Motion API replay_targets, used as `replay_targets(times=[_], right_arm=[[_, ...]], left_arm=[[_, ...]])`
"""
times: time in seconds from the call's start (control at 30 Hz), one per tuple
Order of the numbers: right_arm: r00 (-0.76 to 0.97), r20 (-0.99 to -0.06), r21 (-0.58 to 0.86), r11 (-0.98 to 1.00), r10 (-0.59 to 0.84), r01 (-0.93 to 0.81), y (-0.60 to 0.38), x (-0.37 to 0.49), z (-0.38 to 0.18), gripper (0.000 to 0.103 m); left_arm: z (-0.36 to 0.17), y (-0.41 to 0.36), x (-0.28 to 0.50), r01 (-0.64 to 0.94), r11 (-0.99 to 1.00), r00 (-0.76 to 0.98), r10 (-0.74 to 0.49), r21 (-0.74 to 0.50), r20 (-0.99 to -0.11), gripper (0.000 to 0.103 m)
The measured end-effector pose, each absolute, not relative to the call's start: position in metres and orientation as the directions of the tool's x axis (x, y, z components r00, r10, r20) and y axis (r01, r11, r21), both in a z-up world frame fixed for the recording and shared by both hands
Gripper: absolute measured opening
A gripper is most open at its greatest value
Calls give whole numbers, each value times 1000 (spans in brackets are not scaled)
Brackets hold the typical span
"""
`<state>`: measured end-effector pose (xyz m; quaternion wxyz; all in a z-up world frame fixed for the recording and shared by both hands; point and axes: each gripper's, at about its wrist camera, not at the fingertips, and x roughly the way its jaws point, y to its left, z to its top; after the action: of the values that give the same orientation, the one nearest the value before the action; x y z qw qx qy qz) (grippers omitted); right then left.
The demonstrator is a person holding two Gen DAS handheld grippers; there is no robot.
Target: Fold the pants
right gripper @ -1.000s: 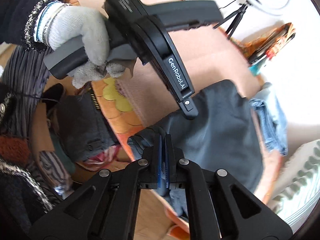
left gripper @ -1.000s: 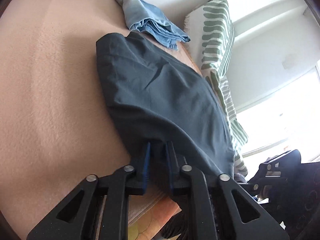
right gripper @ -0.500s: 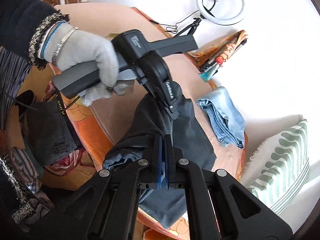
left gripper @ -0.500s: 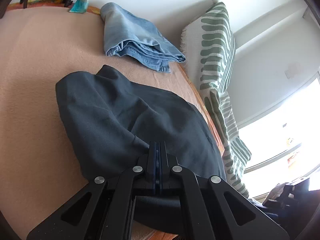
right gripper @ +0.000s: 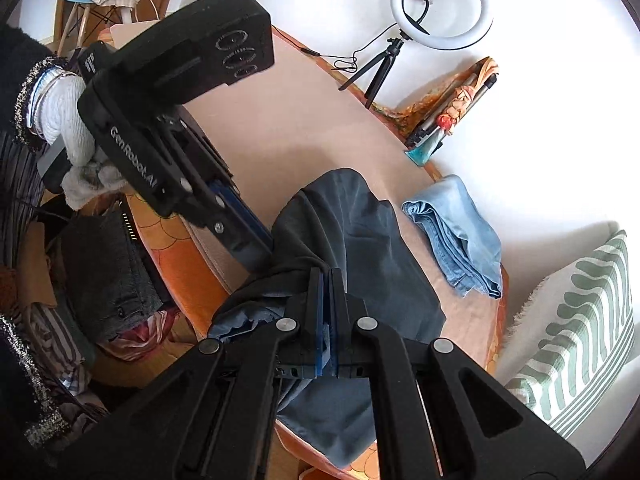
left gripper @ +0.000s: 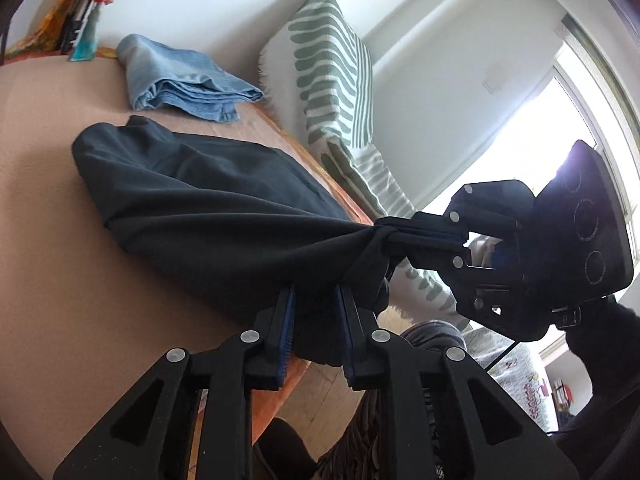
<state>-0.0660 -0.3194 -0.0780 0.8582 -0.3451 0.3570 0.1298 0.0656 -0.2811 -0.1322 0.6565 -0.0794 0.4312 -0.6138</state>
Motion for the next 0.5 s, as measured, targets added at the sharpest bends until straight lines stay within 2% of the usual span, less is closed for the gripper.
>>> replay_targets(times=[0.17, 0.23, 0.33, 0.5], right_arm=[[713, -700, -514, 717, -33, -471, -315, -72, -77, 2], [709, -704, -510, 719, -34, -472, -317, -74, -77, 2], [681, -732, -480, 714, -6, -510, -318, -78, -78, 2], [609, -793, -401, 722, 35, -564, -319, -82, -85, 2]], left_arm=[[-133, -294, 52, 773, 186, -157, -871, -607, -466, 18], [-133, -294, 41, 793, 155, -172, -871, -589, -460, 15], [-134, -294, 29, 830, 148, -166, -855, -538, -491, 15], [-143, -282, 21, 834, 229, -95, -836, -501, -541, 5]])
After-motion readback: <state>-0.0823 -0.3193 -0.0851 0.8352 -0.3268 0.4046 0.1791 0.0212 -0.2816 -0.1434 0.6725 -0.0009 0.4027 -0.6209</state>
